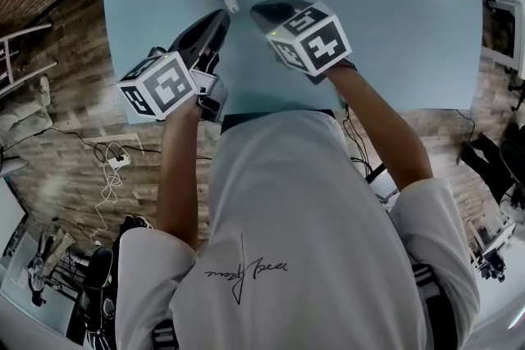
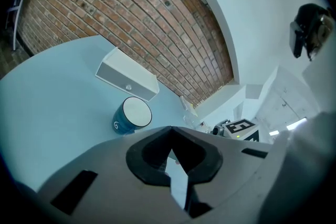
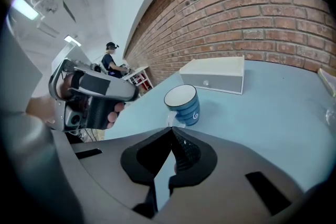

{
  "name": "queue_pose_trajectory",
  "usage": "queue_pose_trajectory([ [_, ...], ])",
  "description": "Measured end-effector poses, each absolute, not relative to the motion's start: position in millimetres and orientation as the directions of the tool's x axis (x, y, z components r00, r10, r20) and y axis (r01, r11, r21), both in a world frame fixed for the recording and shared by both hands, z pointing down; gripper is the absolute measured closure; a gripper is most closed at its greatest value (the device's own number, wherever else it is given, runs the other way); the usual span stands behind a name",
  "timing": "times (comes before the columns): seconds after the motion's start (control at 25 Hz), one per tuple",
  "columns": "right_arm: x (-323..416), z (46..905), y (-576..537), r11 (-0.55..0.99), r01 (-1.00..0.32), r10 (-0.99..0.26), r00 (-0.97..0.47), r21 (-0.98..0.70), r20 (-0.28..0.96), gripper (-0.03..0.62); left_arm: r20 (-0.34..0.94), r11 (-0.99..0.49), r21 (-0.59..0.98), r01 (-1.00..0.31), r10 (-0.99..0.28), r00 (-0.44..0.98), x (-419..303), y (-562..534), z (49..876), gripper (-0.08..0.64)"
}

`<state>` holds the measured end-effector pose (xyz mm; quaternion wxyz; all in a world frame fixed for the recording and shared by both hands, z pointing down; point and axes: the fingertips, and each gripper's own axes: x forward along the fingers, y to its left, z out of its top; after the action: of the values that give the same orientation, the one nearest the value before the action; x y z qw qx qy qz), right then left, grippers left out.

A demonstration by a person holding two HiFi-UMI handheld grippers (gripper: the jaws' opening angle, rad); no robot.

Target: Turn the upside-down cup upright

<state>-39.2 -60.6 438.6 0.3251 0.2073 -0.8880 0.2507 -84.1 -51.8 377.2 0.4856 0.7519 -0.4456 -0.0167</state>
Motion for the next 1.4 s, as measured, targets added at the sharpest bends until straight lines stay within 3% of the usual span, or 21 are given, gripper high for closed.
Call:
queue_pose_trajectory([
  [0.96,-39,349,2,0.804,-0.479,-0.239,-0.802,-0.352,0.547,0.572,0.365,-0.265,0.639,-0.722,-0.722,0.588,-75,-3,333,0.551],
  [1.4,-31,323,19,0.798,-0.492,-0.275,-0.811,-0.348,0.516,0.572,0.326,-0.311,0.651,-0.693,-0.71,0.624,-59,18,319,0.551],
])
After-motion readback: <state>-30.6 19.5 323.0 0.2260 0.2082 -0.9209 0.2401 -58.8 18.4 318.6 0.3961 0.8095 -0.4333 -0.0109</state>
